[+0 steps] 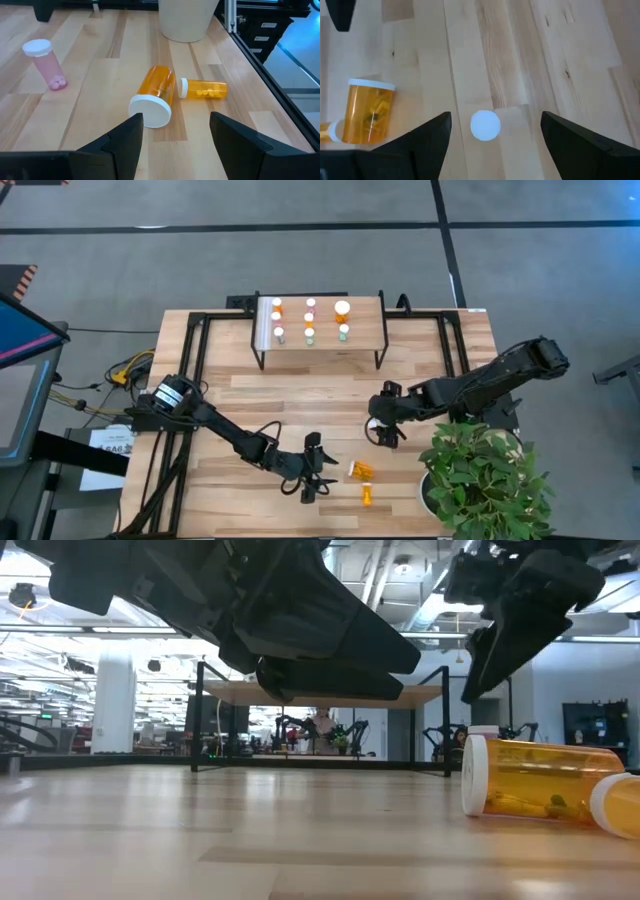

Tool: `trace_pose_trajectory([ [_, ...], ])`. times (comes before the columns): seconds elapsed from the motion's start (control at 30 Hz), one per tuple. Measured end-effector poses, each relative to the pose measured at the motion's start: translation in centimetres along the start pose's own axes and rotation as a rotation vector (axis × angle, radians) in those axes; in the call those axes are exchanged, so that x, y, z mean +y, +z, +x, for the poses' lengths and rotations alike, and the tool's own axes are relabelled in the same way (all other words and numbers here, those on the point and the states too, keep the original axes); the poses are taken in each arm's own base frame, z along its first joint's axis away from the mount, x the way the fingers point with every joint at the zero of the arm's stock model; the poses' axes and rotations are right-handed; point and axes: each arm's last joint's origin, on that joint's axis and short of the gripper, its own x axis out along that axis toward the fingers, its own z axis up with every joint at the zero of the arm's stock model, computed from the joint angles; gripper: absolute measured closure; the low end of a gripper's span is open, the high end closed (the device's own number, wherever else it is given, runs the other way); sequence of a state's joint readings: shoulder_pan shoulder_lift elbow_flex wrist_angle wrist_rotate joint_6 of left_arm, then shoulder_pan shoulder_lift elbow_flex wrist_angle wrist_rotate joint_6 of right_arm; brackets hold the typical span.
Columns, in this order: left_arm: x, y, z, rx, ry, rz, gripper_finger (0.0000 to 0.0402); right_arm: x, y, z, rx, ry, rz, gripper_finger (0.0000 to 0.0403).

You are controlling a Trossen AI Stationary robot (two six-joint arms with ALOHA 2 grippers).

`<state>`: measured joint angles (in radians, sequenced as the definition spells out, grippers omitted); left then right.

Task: Pick and place medicine bottles onto shelf by color
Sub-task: Put the pink pill bottle on the shelf

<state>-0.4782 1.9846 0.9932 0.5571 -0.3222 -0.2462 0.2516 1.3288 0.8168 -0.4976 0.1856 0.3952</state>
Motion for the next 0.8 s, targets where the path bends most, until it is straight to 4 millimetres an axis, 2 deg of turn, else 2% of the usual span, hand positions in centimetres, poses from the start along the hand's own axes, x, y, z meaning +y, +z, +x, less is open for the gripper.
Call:
trace_pose_trajectory([
  [0.27,0.0,0.0,0.0,-0.005,0.005,-0.004,0.0184,-0.2,-2.0,2.3,0.025,-0.004,0.021,0.0081],
  [0.53,0.1,0.0,0.0,-0.001,0.013,-0.003,0.0184,0.2,-1.9,3.4,0.003,0.008,0.018,0.0107],
  [0.8,0.1,0.0,0.0,0.002,0.024,-0.002,0.0184,0.2,-1.9,3.5,0.0,0.009,0.015,0.014],
])
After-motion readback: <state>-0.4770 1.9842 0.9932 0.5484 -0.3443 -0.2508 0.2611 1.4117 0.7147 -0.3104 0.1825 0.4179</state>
